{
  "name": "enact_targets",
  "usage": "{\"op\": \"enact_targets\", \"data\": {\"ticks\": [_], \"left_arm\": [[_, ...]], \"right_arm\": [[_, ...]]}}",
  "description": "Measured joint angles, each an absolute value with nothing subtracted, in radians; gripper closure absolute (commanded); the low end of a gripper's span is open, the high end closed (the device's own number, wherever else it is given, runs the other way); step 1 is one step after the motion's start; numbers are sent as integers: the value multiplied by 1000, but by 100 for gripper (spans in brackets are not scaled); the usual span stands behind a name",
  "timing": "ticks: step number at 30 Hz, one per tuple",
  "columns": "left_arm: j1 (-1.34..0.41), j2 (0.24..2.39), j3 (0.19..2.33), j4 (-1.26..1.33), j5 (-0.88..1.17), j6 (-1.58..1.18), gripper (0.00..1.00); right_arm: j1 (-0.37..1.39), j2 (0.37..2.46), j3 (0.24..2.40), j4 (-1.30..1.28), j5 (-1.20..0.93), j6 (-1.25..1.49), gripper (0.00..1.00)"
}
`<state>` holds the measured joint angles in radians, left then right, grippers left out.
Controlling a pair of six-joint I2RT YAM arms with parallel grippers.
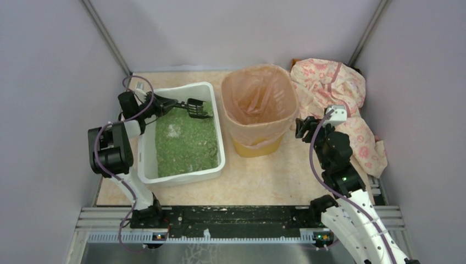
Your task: Clean the litter box
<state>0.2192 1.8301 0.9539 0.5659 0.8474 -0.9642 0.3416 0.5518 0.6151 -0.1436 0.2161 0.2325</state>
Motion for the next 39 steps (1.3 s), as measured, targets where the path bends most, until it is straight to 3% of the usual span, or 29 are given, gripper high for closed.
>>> {"op": "enact_targets", "data": {"ticks": [23, 39], "left_arm": [[318, 1731, 892, 562, 959, -1050, 100], [499, 1679, 735, 847, 1042, -1302, 100]], "right_arm": [[342, 550, 615, -144, 216, 233, 43], [342, 550, 615, -144, 216, 233, 44]]}}
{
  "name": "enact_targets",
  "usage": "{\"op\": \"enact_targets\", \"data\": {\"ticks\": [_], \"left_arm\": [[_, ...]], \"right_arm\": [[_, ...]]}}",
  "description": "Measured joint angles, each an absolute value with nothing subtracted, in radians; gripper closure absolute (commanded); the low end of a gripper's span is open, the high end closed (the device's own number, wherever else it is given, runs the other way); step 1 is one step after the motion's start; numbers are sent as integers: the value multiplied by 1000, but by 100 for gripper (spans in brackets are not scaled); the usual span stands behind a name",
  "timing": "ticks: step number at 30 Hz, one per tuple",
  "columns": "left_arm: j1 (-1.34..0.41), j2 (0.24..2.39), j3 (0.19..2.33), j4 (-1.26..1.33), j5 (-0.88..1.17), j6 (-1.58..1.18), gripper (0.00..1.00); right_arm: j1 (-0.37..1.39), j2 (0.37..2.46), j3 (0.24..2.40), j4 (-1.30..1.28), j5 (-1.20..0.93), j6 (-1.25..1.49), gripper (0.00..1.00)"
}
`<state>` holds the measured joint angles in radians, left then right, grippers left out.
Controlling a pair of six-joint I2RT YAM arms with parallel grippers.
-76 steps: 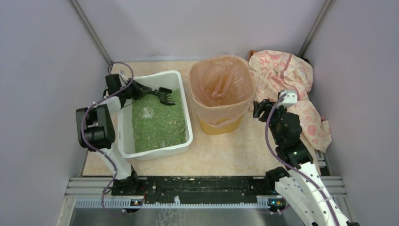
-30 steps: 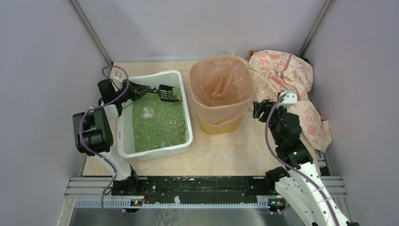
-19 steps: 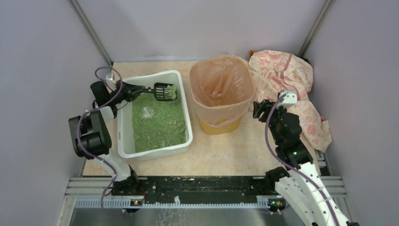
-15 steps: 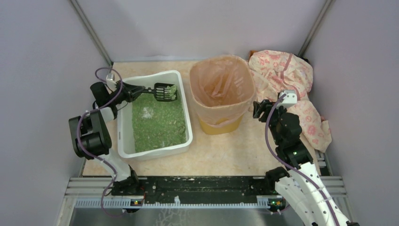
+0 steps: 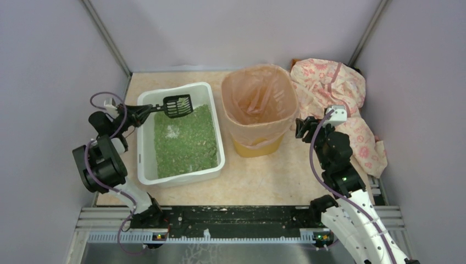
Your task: Clean the litter box
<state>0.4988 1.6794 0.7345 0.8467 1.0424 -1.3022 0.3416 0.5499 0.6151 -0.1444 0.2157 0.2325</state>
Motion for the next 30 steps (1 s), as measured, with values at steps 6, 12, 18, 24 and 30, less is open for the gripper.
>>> {"op": "enact_targets", "data": {"ticks": [6, 12, 18, 24, 30], "left_arm": [[544, 1657, 641, 1009, 1040, -1402, 100], [542, 1610, 622, 983, 1041, -1420, 100], [538, 1443, 658, 794, 1032, -1301, 100], [546, 1401, 670, 749, 1024, -1257, 100], [521, 1384, 643, 730, 1013, -1293, 100]], "right_arm": [[342, 556, 615, -146, 215, 233, 44], [342, 553, 615, -148, 215, 233, 44], [342, 553, 615, -148, 213, 233, 44], [342, 551, 615, -149, 213, 233, 44], [342, 551, 615, -149, 212, 232, 44]]}}
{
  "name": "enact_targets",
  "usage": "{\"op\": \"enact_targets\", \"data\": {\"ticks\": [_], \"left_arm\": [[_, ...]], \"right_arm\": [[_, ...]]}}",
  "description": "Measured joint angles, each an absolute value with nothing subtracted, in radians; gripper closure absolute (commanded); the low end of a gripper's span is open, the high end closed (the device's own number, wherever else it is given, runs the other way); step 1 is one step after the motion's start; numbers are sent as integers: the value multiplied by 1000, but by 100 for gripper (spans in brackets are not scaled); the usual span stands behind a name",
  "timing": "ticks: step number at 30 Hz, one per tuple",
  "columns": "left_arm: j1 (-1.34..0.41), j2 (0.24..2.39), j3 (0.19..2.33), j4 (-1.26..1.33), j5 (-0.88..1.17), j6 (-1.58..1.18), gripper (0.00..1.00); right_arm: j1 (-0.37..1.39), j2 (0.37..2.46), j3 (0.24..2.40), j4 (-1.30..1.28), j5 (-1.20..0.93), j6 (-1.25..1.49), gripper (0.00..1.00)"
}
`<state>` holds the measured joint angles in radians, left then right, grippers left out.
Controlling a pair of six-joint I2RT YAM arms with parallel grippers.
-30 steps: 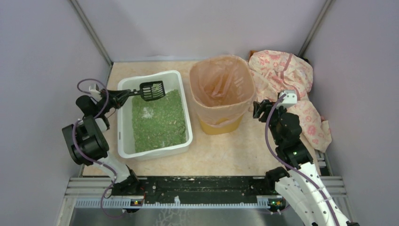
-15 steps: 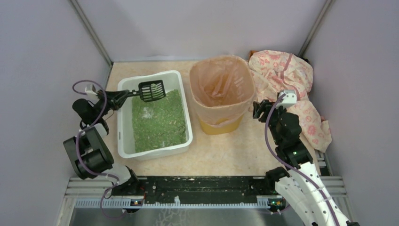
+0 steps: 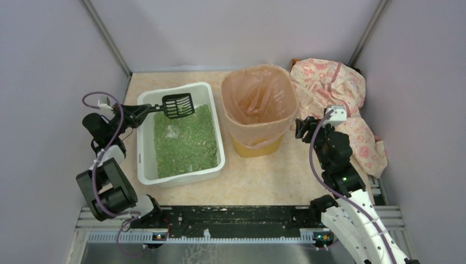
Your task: Clean the litter box
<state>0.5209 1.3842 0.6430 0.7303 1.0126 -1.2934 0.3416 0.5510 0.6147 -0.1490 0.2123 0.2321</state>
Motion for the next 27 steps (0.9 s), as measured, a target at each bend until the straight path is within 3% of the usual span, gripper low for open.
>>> {"op": "enact_targets", "data": {"ticks": [15, 27], "left_arm": [[429, 1345, 833, 622, 936, -1354, 100], [30, 1382, 1194, 450, 712, -1307, 100]], "right_arm": [[342, 550, 615, -149, 208, 233, 44], [342, 550, 602, -149, 208, 233, 44]]}}
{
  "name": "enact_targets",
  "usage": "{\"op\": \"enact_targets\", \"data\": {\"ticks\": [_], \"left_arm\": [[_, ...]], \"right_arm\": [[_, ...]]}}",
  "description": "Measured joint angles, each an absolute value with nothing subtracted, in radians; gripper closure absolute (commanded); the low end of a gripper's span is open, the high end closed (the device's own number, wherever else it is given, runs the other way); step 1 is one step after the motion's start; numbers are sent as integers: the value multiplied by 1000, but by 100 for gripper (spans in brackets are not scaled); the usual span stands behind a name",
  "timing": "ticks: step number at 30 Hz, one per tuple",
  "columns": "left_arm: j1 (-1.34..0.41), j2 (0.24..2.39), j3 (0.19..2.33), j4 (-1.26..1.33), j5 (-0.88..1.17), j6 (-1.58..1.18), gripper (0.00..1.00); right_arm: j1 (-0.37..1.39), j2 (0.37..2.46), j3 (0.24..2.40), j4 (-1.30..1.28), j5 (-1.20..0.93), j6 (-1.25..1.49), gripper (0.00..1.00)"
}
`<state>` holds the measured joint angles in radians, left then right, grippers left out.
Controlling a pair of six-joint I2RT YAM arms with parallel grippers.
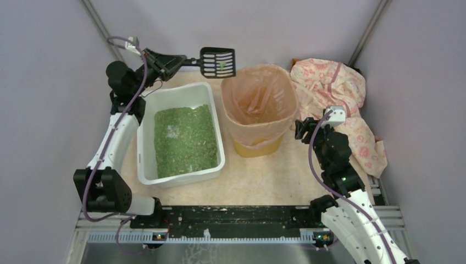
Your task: Clean the litter box
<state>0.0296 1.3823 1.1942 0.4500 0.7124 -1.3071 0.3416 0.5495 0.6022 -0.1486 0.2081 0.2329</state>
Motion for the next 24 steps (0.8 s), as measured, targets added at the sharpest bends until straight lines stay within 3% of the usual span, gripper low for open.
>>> {"op": "enact_targets", "data": {"ticks": [7, 15, 24], "left_arm": [[-176, 1452, 1348, 382, 659, -1145, 100], [-309, 1483, 1379, 246, 686, -659, 100], [-398, 1152, 1115, 358, 757, -157, 100]], "right_arm": [[342, 542, 602, -149, 210, 233, 44], [342, 535, 602, -149, 215, 233, 44], [342, 548, 602, -146, 215, 233, 44]]}}
